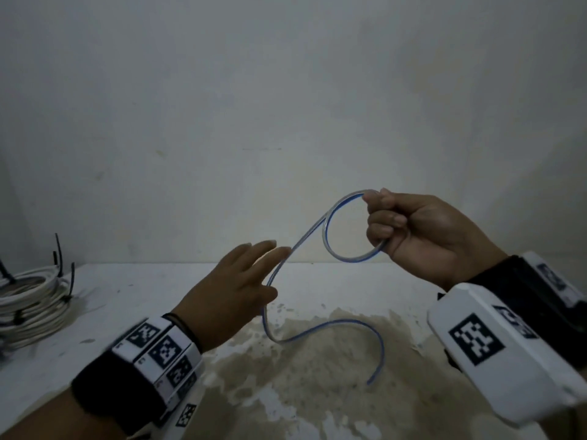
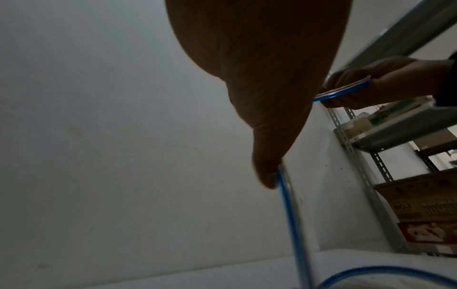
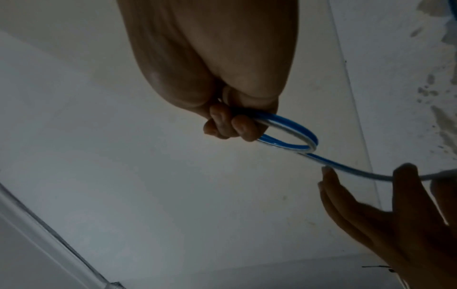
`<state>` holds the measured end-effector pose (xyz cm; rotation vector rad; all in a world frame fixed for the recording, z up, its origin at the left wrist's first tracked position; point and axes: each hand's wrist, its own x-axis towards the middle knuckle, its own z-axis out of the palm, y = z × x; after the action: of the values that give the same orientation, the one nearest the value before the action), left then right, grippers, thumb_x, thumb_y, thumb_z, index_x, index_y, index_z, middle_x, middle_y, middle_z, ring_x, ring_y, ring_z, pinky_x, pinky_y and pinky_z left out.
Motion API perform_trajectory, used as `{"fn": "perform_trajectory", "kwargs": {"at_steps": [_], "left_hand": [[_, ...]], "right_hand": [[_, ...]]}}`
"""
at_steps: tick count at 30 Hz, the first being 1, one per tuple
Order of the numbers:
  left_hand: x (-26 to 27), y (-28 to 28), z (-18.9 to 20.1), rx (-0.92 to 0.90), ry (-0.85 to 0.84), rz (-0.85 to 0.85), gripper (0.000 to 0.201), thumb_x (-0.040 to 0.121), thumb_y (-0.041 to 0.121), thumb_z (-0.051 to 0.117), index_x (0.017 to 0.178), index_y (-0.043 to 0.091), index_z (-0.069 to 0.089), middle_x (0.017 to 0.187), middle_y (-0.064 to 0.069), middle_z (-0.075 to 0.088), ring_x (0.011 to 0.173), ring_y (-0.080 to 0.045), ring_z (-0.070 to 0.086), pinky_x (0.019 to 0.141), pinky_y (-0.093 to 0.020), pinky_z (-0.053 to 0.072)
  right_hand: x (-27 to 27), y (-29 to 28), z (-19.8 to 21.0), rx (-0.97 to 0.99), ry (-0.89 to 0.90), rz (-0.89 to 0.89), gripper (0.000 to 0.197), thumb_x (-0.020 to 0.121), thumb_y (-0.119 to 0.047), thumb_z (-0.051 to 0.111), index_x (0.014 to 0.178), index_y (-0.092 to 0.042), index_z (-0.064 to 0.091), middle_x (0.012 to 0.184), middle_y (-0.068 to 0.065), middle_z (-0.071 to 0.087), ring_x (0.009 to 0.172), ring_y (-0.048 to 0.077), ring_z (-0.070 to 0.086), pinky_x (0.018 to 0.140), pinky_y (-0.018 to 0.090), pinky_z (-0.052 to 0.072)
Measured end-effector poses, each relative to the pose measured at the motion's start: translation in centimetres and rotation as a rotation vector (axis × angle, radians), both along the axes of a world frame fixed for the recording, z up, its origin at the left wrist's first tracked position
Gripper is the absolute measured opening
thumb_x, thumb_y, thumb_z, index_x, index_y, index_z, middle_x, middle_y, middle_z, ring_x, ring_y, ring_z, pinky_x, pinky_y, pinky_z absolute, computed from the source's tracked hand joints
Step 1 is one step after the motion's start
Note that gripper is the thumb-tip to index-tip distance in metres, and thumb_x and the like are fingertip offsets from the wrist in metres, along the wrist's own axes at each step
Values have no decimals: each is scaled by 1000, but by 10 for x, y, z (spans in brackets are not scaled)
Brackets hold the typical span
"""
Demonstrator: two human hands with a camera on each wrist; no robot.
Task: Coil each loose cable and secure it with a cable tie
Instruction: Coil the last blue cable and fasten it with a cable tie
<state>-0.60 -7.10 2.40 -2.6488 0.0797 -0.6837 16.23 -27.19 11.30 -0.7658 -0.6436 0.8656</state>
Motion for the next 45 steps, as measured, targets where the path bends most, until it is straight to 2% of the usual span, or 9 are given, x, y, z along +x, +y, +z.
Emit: {"fn": "perform_trajectory", "kwargs": {"at_steps": [3, 6, 10, 12, 15, 21, 28, 40, 45], "left_hand": [[-7, 2, 3, 12, 25, -63, 22, 70, 40, 79, 73, 22, 68, 131, -11, 56, 124, -23, 45, 100, -36, 40], [-15, 7, 0, -138, -35, -133, 40, 97, 46, 41, 87, 18, 68, 122, -1, 64, 116, -12, 52, 94, -28, 45], [-25, -3, -5, -862, -316, -74, 37, 91, 60, 41, 95, 39, 71, 102, 17, 71, 97, 1, 62, 85, -23, 48], [-21, -11, -2, -1259, -439, -8, 38, 93, 51, 47, 82, 28, 76, 91, 9, 74, 92, -8, 66, 86, -28, 49], [-16, -21, 11, -1830, -590, -73, 30, 97, 30, 47, 89, 8, 66, 82, -5, 74, 87, -21, 69, 83, -34, 51], [-15, -20, 19, -2257, -794, -30, 14, 98, 25, 51, 87, 17, 53, 84, -3, 70, 76, -19, 66, 72, -34, 52], [-15, -24, 9, -1974, -790, -56, 14, 90, 14, 62, 85, 2, 57, 73, -7, 63, 67, -12, 67, 65, -29, 59], [-17, -59, 7, -1746, -262, 82, 13, 94, 12, 56, 86, 3, 62, 72, -13, 63, 69, -22, 67, 70, -30, 59], [-16, -72, 3, -1861, -256, -30, 12, 90, 5, 59, 102, 1, 56, 76, -19, 64, 73, -27, 69, 64, -27, 57]], "right_hand": [[6, 3, -6, -48, 18, -23, 7, 82, -10, 46, 84, -6, 51, 56, -6, 42, 37, 4, 30, 40, 16, 33], [16, 6, -14, -108, 68, -53, 15, 94, -10, 38, 86, -5, 50, 53, -6, 42, 35, 5, 29, 38, 17, 33], [19, 11, -31, -182, 108, -48, 19, 97, -8, 35, 86, -3, 49, 53, -5, 41, 33, 5, 28, 35, 17, 32], [15, 16, -41, -201, 128, -34, 19, 98, -7, 35, 85, -4, 49, 53, -4, 42, 33, 6, 28, 35, 18, 33], [10, 24, -55, -210, 181, -28, 21, 99, -9, 34, 84, -6, 48, 53, -3, 44, 33, 6, 29, 35, 18, 33], [1, 37, -76, -271, 297, -49, 24, 96, 1, 29, 80, -8, 44, 52, -1, 38, 31, 8, 27, 35, 16, 31], [-18, 43, -87, -341, 293, 26, 21, 99, -2, 34, 81, -8, 44, 53, 1, 41, 33, 8, 32, 37, 16, 34], [-26, 51, -70, -289, 157, -45, 23, 89, 4, 26, 79, -8, 43, 61, 4, 39, 42, 10, 32, 39, 21, 33], [-30, 58, -71, -275, 144, -74, 22, 99, 1, 29, 85, -3, 47, 63, 5, 45, 50, 10, 36, 49, 22, 36]]}}
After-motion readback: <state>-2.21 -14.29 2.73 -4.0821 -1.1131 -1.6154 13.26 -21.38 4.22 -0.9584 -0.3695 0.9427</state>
